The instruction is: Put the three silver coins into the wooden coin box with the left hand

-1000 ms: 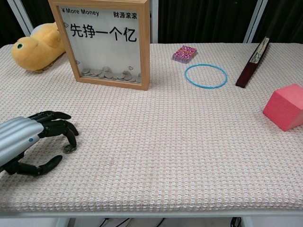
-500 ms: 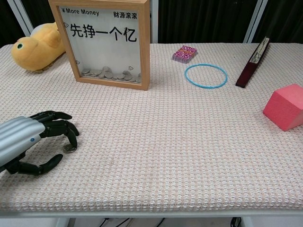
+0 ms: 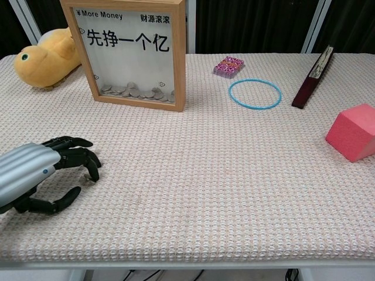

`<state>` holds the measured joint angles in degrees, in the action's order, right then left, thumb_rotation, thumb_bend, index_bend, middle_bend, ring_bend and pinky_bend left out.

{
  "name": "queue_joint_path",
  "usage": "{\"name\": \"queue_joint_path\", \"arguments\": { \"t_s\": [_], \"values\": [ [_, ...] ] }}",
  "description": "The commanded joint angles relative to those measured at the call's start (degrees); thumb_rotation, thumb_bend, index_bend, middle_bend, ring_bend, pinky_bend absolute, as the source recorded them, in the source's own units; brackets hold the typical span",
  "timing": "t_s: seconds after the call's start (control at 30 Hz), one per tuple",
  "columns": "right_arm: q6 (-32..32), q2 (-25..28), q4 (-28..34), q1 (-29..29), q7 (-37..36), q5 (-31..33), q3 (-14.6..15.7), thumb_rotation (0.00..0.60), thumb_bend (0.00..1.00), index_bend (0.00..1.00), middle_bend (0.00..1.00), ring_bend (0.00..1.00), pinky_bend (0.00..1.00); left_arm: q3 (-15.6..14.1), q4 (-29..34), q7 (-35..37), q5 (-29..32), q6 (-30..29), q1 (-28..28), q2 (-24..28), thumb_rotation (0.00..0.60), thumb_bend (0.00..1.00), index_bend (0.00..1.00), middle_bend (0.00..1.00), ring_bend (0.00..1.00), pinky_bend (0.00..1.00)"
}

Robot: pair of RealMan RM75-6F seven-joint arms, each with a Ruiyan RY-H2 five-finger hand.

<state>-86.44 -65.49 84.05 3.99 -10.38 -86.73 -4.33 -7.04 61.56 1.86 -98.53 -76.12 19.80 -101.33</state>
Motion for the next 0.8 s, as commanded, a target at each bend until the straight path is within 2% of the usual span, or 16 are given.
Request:
{"name": "queue_joint_path", "arguments": {
  "t_s": [0.03,0.43,0.8],
  "values": [
    [0.0,0.0,-0.1,0.0,-0.1,0.0,0.0,0.600,0.33,0.00,0.00,0.00,0.00,0.2,-0.4,0.2,0.0,0.0,0.1,-0.3,0.600,0.30,0.40,0.24,0.08,0.11],
    [0.1,0.1,-0.5,-0.2,-0.7,0.5,-0.1,0.600,0.32,0.00,0.00,0.00,0.00,0.8,-4.1,2.2,-0.1,-0.7,0.7,-2.9,0.600,0.30,0.43,0.25,0.08,0.11],
    [0.2,-0.1,-0.4,-0.1,-0.5,0.3,0.0,0.600,0.33,0.00,0.00,0.00,0.00,0.9,-4.0,2.9,-0.3,-1.9,0.7,-2.6,0.600,0.30,0.36,0.25,0.08,0.11]
  ]
}}
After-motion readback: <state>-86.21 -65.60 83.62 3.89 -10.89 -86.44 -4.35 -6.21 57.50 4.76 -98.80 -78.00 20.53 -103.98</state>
